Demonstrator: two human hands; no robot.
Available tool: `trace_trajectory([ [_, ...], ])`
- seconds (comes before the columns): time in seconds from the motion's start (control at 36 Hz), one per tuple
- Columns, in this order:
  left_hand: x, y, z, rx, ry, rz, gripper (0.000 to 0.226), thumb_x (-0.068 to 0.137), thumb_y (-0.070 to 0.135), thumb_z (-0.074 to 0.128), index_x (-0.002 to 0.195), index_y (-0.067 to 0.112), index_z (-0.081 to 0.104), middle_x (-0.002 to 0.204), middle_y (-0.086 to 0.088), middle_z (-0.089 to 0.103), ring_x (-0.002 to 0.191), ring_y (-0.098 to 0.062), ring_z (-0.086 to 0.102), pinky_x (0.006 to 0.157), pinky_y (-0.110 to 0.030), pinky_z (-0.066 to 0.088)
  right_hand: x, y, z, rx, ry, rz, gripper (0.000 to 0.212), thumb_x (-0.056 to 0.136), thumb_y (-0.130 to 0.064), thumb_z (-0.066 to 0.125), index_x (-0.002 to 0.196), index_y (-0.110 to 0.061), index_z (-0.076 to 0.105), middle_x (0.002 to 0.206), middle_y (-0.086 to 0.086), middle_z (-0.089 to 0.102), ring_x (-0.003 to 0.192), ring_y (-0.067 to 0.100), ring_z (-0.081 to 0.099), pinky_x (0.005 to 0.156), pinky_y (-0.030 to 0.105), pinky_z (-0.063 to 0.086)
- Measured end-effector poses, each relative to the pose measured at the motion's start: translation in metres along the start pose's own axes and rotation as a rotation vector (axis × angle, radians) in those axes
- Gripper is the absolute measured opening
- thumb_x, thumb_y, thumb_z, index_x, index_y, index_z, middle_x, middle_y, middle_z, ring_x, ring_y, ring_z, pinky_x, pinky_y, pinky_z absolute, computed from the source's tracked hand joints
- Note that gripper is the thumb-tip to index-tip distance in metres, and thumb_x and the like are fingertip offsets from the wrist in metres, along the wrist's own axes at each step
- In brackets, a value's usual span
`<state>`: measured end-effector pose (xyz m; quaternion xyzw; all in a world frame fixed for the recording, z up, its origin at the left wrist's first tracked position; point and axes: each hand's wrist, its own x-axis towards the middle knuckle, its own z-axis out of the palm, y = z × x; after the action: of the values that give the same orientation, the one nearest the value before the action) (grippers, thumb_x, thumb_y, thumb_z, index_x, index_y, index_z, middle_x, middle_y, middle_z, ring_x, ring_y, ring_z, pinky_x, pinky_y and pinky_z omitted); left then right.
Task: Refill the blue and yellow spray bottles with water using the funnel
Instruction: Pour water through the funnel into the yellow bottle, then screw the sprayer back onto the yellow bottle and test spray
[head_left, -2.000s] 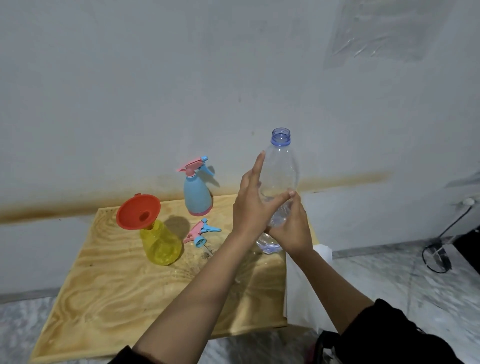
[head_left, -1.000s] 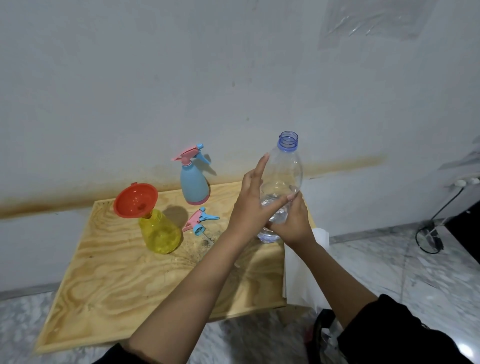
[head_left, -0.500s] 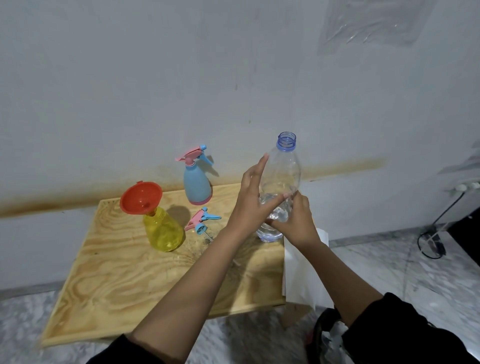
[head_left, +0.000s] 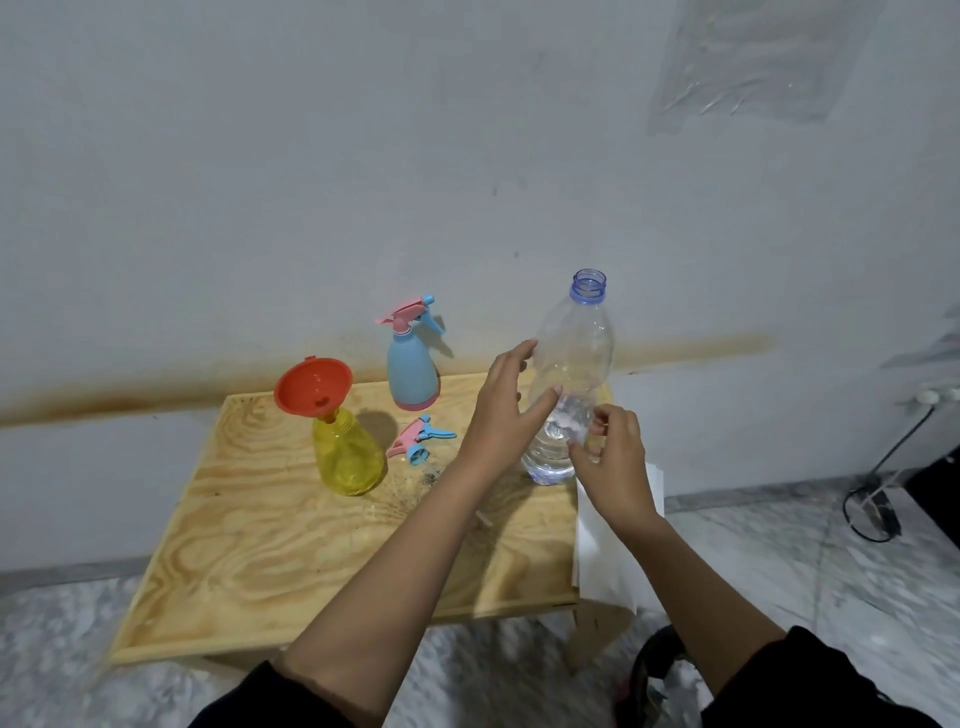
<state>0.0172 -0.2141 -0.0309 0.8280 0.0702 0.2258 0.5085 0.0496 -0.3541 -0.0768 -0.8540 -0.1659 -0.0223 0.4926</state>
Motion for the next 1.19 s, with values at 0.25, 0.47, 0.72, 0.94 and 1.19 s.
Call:
trace_trajectory([
  [0.25,-0.044,-0.037,-0.048,0.227,0.058,-0.094,0.034,0.092,0.027,0.059,0.122,0.01,0.058,0.122,-0.001,0.059,0.115,-0.013,0.052,0.096,-0.03,0.043,-0.029,-0.021,0.038,-0.016,-0.031,-0.082,0.029,0.085,-0.003,0.06,0.114,-0.005,0.054,0.111,0.007,0.052,0.1,0.017,0.052,0.086,0.026,0.042],
  [0.47,-0.091,-0.086,-0.126,0.349,0.33,-0.337,0.036,0.09,0.024,0.062,0.118,0.002,0.058,0.112,-0.012,0.058,0.106,-0.026,0.055,0.088,-0.034,0.043,-0.025,-0.074,0.097,0.071,-0.19,-0.155,0.042,0.084,-0.02,0.067,0.123,-0.011,0.053,0.117,-0.003,0.047,0.11,0.012,0.05,0.097,0.032,0.045],
  [0.72,-0.082,-0.123,-0.171,0.243,0.287,-0.374,0.069,0.089,0.028,0.064,0.143,0.002,0.03,0.142,-0.013,0.036,0.132,-0.023,0.036,0.103,-0.026,0.031,-0.005,-0.146,0.161,0.116,-0.354,-0.215,0.085,0.074,-0.042,0.076,0.141,-0.017,0.03,0.139,-0.002,0.035,0.128,0.01,0.036,0.104,0.032,0.039],
  [0.94,-0.064,-0.152,-0.176,0.172,0.221,-0.256,0.052,0.086,0.017,0.068,0.131,0.005,0.044,0.123,-0.01,0.049,0.118,-0.019,0.046,0.094,-0.014,0.033,0.013,-0.166,0.197,0.067,-0.389,-0.181,0.102,0.068,-0.041,0.081,0.146,-0.013,0.022,0.144,0.004,0.03,0.133,0.014,0.031,0.102,0.02,0.027],
  [1.19,-0.062,-0.166,-0.179,0.005,0.248,-0.256,0.04,0.085,0.028,0.064,0.123,0.025,0.051,0.118,0.003,0.055,0.113,-0.006,0.05,0.095,-0.039,0.047,0.015,-0.168,0.204,0.041,-0.353,-0.156,0.093,0.068,-0.038,0.082,0.142,-0.013,0.031,0.137,0.003,0.039,0.125,0.015,0.039,0.095,0.019,0.031],
])
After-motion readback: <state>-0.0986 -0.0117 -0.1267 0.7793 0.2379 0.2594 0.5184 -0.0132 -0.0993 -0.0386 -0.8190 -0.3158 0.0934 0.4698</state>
